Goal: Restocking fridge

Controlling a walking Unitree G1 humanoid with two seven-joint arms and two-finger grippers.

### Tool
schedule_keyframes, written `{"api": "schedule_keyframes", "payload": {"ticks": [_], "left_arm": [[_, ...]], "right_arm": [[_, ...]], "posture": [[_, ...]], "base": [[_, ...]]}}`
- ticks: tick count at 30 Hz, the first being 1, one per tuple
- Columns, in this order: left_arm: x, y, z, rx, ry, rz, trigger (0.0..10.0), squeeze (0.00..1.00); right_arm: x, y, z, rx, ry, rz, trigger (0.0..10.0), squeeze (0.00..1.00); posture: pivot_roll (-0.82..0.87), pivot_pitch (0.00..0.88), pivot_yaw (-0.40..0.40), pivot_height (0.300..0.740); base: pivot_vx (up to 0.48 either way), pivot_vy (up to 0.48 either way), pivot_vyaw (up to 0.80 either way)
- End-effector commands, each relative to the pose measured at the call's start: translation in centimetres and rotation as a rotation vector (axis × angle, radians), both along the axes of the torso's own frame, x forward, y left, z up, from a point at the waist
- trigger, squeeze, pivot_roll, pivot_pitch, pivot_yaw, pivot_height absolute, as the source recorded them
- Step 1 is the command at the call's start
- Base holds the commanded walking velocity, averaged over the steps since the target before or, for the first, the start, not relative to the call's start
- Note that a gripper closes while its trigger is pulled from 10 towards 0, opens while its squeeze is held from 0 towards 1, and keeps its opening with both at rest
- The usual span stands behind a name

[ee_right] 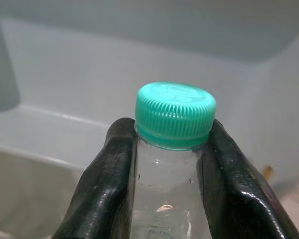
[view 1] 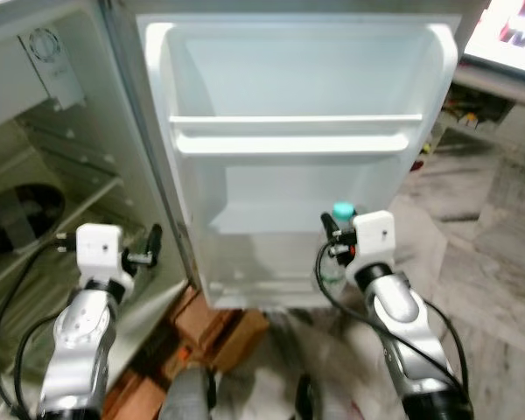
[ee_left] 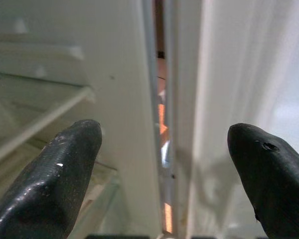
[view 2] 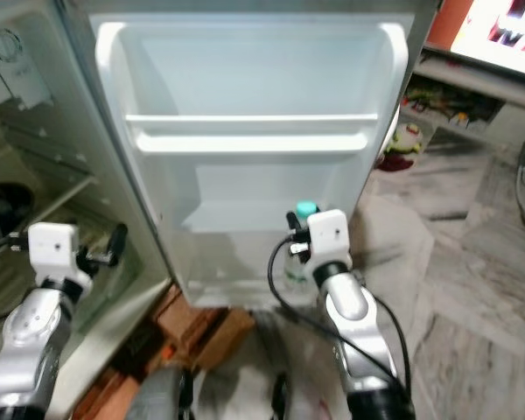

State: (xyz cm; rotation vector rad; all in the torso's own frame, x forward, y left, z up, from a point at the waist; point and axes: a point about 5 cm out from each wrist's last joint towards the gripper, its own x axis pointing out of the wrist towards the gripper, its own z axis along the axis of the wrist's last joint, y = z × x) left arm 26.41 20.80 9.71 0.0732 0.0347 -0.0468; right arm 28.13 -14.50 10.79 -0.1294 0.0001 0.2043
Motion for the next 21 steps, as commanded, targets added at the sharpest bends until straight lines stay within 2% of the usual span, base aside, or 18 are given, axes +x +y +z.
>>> {"api": "schedule_keyframes", "payload": {"ticks": [1,11,18,21], "left_arm": [[-0.13,0.03,0.13,0.007,-0.003,-0.003,10.0,0.0],[-0.08,0.18,0.19,0.016,-0.008,0.014,10.0,0.0],[-0.2,0.04,0.21,0.015,-0.011,-0.006,10.0,0.0],[-0.11,0.06,0.35,0.015,-0.019,-0.007,10.0,0.0]], "right_arm": [[-0.01,-0.18,0.65,0.007,-0.03,0.002,10.0,0.0],[-0.13,-0.23,0.24,-0.004,-0.014,0.01,10.0,0.0],[-0.17,-0.33,0.04,-0.003,-0.005,0.006,10.0,0.0],[-0.15,-0.08,0.24,-0.039,-0.021,0.034,10.0,0.0]], "posture": [[0.04,0.049,-0.035,0.641],[0.04,0.052,-0.037,0.581],[0.04,0.05,-0.038,0.581],[0.04,0.054,-0.04,0.581]], "base": [[0.0,0.0,0.0],[0.0,0.0,0.0],[0.0,0.0,0.0],[0.0,0.0,0.16]]}}
